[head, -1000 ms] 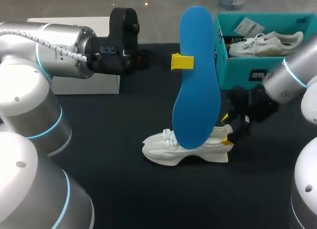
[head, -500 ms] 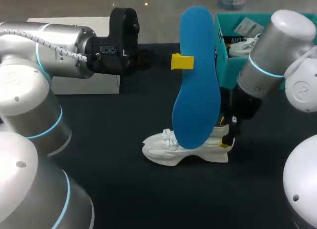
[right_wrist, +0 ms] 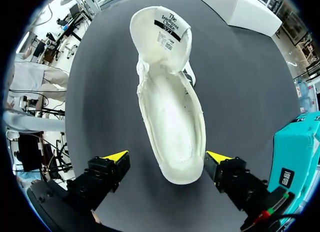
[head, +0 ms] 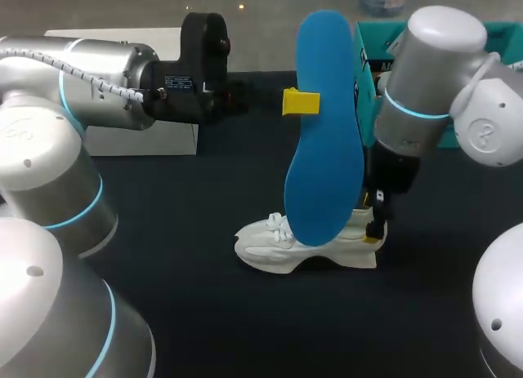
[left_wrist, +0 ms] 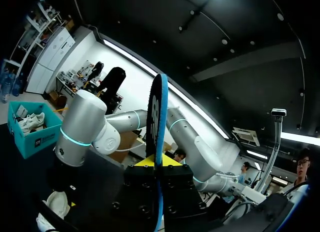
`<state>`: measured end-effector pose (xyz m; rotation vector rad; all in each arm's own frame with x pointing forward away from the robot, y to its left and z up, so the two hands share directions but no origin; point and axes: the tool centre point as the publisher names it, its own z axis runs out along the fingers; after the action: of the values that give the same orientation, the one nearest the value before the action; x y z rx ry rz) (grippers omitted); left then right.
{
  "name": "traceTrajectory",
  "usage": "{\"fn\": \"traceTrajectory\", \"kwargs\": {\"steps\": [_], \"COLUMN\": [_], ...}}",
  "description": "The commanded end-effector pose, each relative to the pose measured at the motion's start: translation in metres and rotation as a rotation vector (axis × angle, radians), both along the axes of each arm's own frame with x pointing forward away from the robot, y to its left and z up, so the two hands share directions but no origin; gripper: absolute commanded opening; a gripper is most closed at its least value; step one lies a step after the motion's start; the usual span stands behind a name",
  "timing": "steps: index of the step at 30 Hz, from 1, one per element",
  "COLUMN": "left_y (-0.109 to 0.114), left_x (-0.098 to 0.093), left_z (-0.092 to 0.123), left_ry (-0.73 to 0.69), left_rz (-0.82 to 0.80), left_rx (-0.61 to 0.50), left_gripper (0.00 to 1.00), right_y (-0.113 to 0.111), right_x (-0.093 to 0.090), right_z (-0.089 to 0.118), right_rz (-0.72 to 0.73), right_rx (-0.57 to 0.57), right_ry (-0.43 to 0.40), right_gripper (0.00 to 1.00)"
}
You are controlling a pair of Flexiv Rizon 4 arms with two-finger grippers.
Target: Take the shoe out of the shoebox, open the shoe tongue, remove and reinsert the insole, then place the shoe into the shoebox
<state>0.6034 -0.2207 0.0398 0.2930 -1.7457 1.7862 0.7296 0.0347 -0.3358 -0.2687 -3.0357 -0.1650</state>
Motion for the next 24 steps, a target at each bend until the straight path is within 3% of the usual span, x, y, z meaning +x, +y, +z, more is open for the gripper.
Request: {"fn": "traceTrajectory", "kwargs": {"steps": [1,24], "left_y": [-0.0014,-0.0014], "left_x": [-0.0003,-0.0003], "left_z": [-0.0006,-0.0006], "left_ry": [0.0,0.0], "left_rz": [0.002,0.002], "left_rx": [-0.004,-0.004], "left_gripper": [0.0,0.0], "right_y": [-0.0002,-0.0006], "right_x": [-0.0022,-0.0027], "right_z": [-0.001,-0.0022], "right_rz": [0.021,0.029], "right_rx": [-0.008,-0.009], "right_ry": [0.003,0.011], "right_gripper": [1.0,1.0]}}
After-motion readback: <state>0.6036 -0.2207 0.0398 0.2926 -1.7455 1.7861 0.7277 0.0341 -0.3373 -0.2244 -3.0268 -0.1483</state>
